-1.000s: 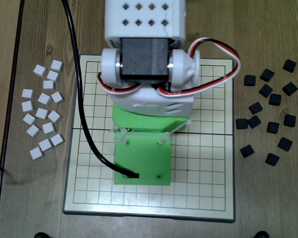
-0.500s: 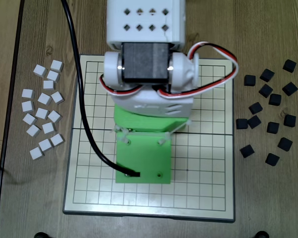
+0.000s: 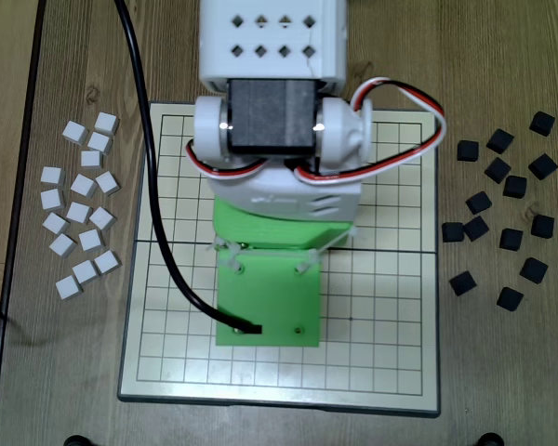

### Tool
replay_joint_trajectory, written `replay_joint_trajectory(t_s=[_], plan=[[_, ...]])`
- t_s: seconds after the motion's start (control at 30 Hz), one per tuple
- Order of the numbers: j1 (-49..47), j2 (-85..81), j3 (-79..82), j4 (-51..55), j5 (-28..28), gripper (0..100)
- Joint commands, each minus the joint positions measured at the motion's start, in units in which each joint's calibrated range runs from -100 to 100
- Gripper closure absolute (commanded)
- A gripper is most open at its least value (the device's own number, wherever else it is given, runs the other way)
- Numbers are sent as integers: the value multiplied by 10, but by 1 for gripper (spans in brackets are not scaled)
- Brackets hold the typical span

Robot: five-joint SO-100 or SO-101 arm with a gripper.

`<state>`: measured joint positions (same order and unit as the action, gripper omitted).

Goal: Grasp a Black stone and put it on the board on position (0,0).

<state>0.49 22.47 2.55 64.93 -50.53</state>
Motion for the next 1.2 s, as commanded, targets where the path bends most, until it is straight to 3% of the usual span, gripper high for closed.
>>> replay_joint_trajectory(t_s=[0.0,1.17], plan=[[7,-28,-10,-3,0,94],[9,-34,11,-14,3,94]])
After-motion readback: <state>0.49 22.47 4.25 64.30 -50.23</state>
